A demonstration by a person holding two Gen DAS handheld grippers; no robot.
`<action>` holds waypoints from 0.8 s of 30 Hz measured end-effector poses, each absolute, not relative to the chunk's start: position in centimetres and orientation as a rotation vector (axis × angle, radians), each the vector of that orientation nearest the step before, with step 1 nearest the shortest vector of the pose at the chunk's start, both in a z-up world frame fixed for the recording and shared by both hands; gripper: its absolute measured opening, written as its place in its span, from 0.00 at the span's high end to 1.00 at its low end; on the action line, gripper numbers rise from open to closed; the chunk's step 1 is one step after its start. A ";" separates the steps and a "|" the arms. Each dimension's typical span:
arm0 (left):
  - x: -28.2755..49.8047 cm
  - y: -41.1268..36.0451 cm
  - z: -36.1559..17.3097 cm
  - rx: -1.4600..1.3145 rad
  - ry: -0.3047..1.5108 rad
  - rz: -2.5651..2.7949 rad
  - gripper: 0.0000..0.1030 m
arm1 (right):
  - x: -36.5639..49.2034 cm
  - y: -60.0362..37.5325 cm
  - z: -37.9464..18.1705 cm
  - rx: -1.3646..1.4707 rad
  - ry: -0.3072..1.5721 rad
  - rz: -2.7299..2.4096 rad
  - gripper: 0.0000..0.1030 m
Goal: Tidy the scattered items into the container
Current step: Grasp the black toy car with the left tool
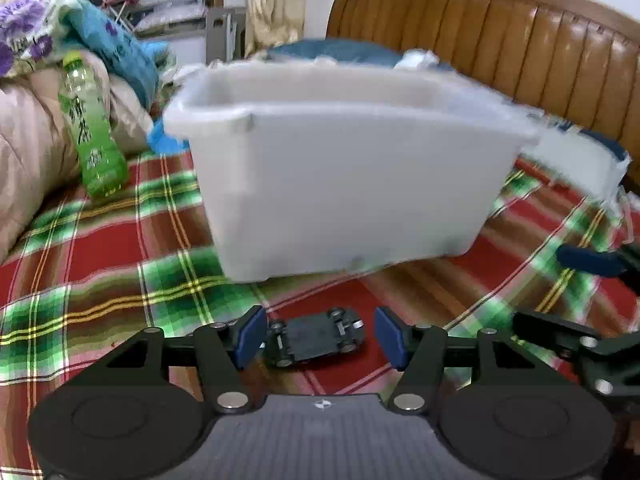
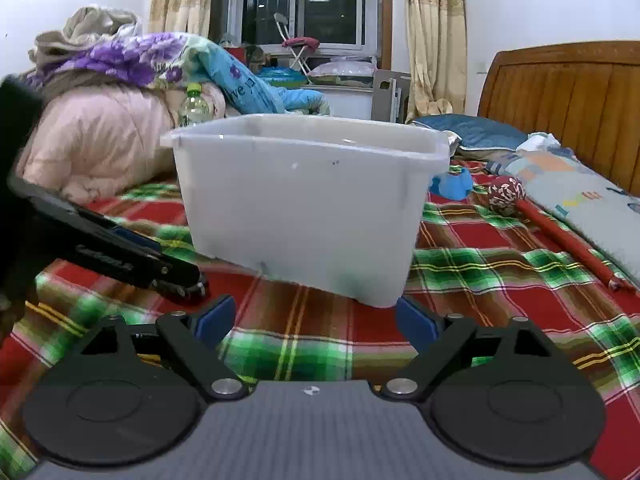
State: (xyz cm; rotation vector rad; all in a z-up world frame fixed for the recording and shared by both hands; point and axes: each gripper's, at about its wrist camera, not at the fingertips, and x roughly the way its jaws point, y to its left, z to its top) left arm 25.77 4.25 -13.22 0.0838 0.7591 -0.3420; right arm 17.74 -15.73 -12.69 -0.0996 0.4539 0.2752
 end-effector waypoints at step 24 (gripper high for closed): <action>24.9 2.5 -14.9 0.044 0.794 -0.258 0.64 | 17.2 -15.5 -14.1 -0.128 0.440 0.289 0.13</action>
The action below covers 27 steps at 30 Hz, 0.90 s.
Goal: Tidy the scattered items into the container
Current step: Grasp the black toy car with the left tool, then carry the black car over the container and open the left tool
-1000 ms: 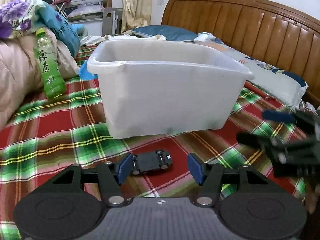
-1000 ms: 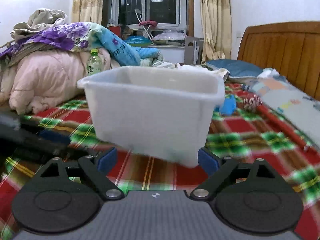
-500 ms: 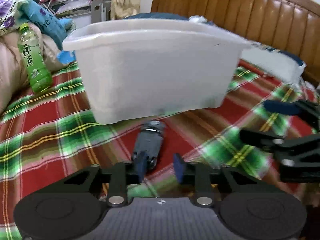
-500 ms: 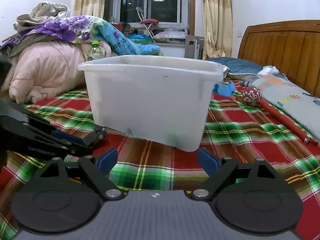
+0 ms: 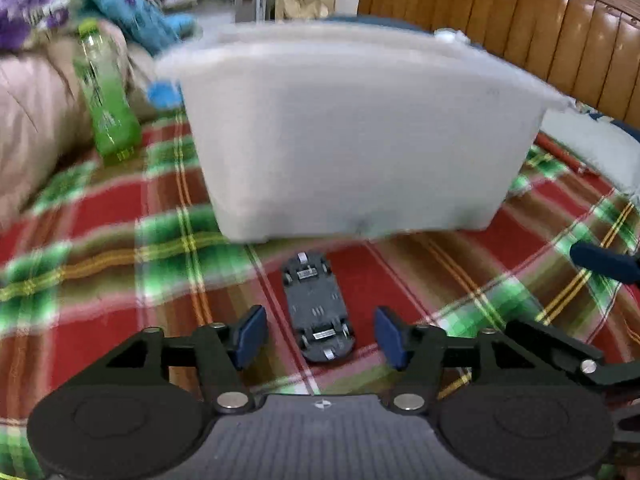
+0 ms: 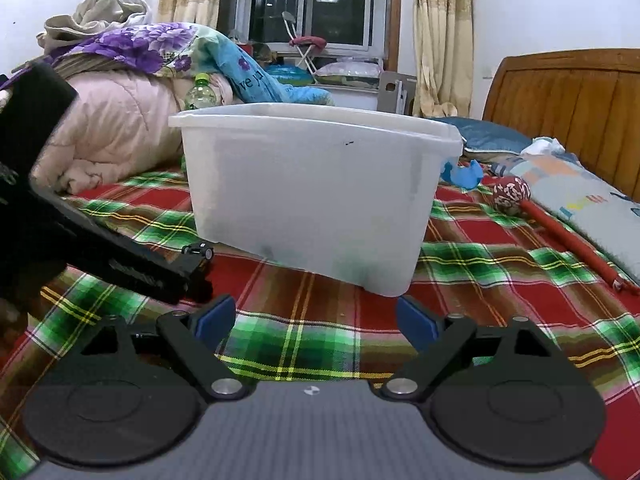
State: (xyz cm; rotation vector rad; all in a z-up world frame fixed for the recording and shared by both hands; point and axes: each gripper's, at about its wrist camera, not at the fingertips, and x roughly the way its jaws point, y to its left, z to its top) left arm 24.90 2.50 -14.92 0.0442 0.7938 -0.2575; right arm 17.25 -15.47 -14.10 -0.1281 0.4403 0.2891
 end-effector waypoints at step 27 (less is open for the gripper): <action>26.6 -0.8 -0.3 0.097 0.408 -0.329 0.68 | 17.2 -15.9 -14.0 -0.075 0.428 0.298 0.13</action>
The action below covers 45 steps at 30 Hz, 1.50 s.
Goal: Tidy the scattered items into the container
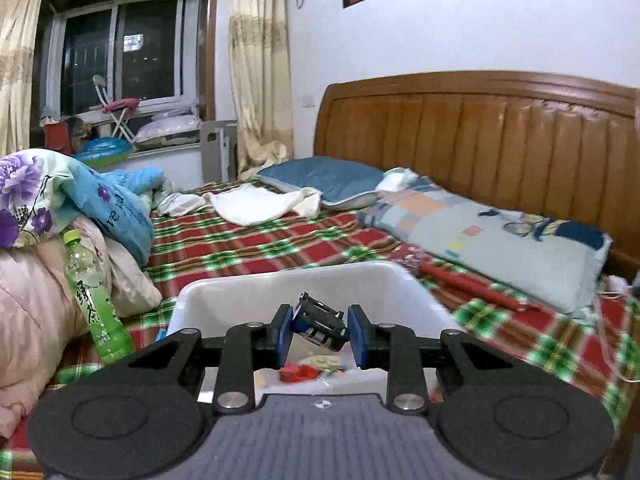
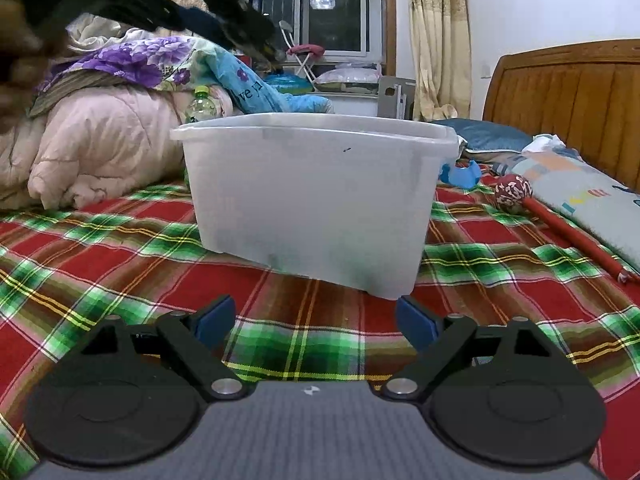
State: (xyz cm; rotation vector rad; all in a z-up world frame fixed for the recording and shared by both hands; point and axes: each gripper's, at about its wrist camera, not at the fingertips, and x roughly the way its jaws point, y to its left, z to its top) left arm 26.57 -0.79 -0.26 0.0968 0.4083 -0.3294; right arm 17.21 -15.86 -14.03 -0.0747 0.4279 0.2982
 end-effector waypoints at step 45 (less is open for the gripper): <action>11.9 -3.5 1.6 0.229 0.507 -0.164 0.08 | 11.7 -14.1 -9.6 -0.096 0.543 0.264 0.00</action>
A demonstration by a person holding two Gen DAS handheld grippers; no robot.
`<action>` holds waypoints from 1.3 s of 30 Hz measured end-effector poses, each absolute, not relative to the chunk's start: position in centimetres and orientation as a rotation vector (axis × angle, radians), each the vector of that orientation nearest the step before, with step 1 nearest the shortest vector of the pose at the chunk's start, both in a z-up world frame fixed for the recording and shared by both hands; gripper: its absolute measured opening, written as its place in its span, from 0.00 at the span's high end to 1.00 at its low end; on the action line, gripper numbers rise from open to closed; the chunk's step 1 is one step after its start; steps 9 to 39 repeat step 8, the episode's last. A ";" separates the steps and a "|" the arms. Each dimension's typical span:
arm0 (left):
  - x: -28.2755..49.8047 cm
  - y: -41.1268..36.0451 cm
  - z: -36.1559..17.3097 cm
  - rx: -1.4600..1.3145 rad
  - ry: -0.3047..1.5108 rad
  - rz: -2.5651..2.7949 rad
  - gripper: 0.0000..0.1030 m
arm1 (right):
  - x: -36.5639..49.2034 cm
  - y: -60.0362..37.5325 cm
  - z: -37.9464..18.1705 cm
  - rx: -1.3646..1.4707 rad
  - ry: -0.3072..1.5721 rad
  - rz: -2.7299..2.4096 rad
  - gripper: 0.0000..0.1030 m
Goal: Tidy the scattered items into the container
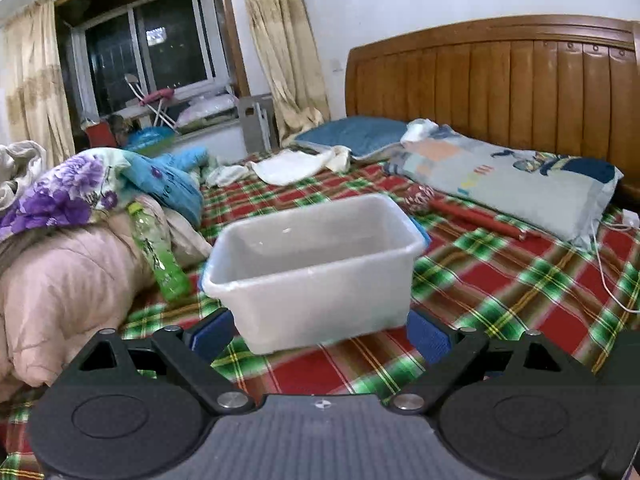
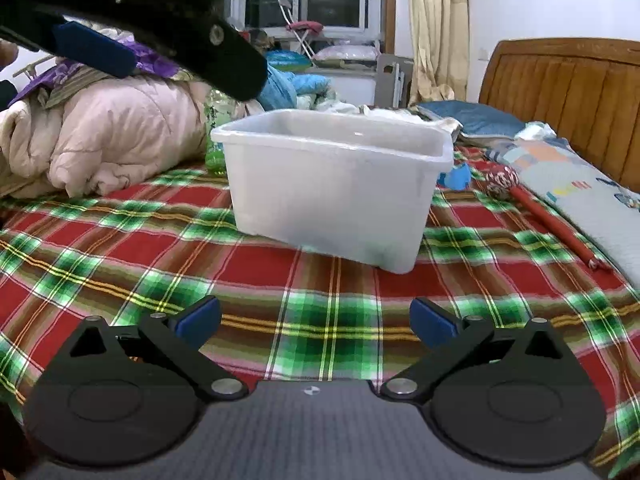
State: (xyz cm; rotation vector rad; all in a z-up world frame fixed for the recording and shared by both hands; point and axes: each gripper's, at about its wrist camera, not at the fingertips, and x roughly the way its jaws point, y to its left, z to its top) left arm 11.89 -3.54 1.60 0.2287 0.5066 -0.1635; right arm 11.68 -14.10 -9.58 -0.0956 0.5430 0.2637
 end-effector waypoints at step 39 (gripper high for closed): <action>10.7 -3.4 1.8 0.204 0.507 -0.170 0.08 | 11.7 -14.7 -7.8 -0.078 0.535 0.223 0.00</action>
